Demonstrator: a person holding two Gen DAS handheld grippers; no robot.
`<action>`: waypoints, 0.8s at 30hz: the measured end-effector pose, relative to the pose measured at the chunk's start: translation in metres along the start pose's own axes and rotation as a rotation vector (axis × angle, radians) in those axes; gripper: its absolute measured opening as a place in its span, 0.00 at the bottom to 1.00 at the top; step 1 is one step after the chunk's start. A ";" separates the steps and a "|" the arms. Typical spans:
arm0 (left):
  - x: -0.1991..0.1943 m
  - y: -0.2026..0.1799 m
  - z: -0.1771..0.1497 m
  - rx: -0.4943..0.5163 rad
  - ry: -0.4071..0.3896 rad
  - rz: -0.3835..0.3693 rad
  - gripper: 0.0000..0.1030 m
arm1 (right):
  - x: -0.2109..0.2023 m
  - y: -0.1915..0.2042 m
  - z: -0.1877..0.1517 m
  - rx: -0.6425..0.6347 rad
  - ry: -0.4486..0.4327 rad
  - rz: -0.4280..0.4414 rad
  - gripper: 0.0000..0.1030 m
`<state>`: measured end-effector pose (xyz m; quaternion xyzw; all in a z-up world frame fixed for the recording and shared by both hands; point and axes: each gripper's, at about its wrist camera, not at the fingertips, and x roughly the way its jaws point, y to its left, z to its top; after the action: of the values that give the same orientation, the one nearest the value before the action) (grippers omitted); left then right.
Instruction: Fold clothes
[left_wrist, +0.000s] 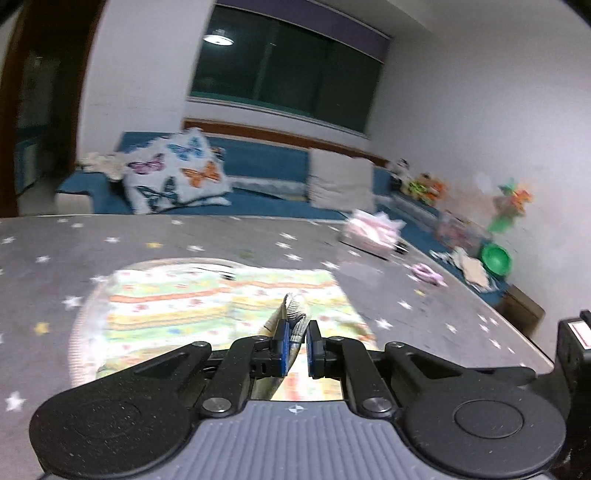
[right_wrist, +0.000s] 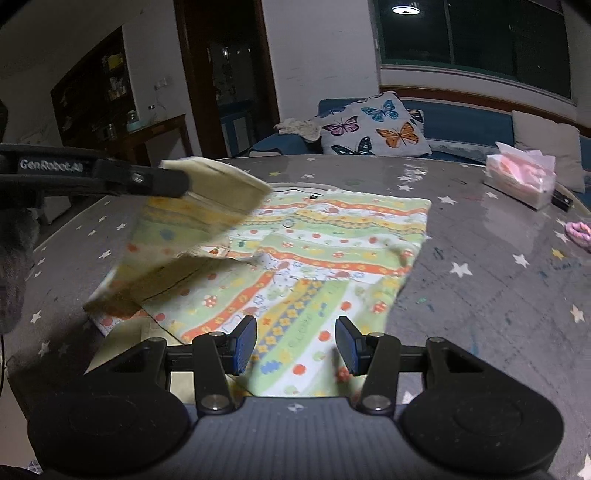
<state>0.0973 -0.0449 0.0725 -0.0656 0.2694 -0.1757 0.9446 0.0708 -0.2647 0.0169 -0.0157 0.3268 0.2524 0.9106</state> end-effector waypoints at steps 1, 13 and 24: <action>0.006 -0.006 -0.002 0.011 0.010 -0.011 0.10 | -0.001 -0.002 -0.001 0.005 0.000 -0.001 0.46; 0.038 -0.032 -0.042 0.086 0.129 -0.087 0.36 | -0.003 -0.016 -0.011 0.038 0.015 -0.008 0.46; 0.005 0.010 -0.045 0.098 0.087 -0.013 0.37 | -0.018 -0.014 0.000 0.037 -0.029 -0.025 0.46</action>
<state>0.0800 -0.0392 0.0295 -0.0134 0.3007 -0.1975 0.9329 0.0656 -0.2844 0.0258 0.0006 0.3178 0.2352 0.9185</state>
